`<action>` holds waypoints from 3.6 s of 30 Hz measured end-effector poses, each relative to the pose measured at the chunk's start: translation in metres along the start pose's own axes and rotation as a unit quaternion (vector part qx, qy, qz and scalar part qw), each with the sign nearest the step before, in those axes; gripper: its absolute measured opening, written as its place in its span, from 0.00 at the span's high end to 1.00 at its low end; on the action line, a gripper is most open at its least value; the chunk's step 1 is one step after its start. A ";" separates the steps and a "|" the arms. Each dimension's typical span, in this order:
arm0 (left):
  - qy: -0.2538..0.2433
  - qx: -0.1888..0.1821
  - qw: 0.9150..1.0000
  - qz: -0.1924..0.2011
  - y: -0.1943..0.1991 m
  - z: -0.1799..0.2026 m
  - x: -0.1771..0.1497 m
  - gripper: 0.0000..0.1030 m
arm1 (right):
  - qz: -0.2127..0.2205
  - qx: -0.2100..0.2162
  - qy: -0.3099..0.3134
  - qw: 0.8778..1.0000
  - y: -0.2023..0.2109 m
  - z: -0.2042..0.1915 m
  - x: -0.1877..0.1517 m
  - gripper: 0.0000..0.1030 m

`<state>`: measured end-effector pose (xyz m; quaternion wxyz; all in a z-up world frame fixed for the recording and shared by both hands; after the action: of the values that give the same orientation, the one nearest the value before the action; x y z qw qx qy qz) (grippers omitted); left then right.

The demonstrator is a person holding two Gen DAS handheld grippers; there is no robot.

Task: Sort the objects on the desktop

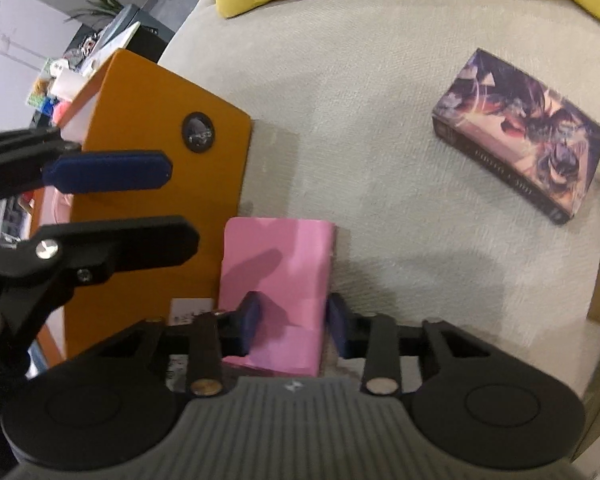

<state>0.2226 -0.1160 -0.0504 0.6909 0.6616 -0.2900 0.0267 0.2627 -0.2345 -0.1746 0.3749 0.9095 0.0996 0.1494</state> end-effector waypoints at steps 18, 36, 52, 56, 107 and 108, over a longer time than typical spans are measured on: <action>0.087 -0.052 0.995 -0.013 0.000 0.013 -0.014 0.53 | 0.110 -0.102 0.005 0.989 0.093 -0.021 -0.039 0.86; 0.154 -0.084 0.983 -0.050 -0.022 0.030 -0.019 0.47 | 0.107 -0.084 0.039 0.990 0.077 -0.029 -0.056 0.75; 0.130 -0.043 0.987 -0.083 -0.048 0.049 -0.018 0.57 | 0.083 -0.063 0.070 0.992 0.062 -0.038 -0.062 0.73; 0.131 -0.047 0.987 -0.082 -0.050 0.048 -0.016 0.59 | 0.076 -0.065 0.075 0.992 0.064 -0.038 -0.063 0.71; 0.146 -0.007 0.989 0.010 -0.043 0.002 0.029 0.81 | -0.031 -0.336 0.343 0.877 0.011 0.005 0.037 0.41; 0.146 -0.009 0.989 0.011 -0.042 0.002 0.029 0.81 | -0.030 -0.334 0.344 0.877 0.011 0.005 0.037 0.41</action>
<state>0.2635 -0.1331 -0.0753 0.7313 0.6414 -0.1935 0.1283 0.2996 -0.2345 -0.1631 0.6028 0.6178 0.1938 0.4662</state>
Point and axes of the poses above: each gripper's, at about its wrist camera, not at the fingertips, and y roughly against the way its jaws point, z to its right, x to its top, the point moved 2 cm from there along -y, roughly the way its jaws point, and after that the axes turned 12 degrees about x, right-handed, at the moved point
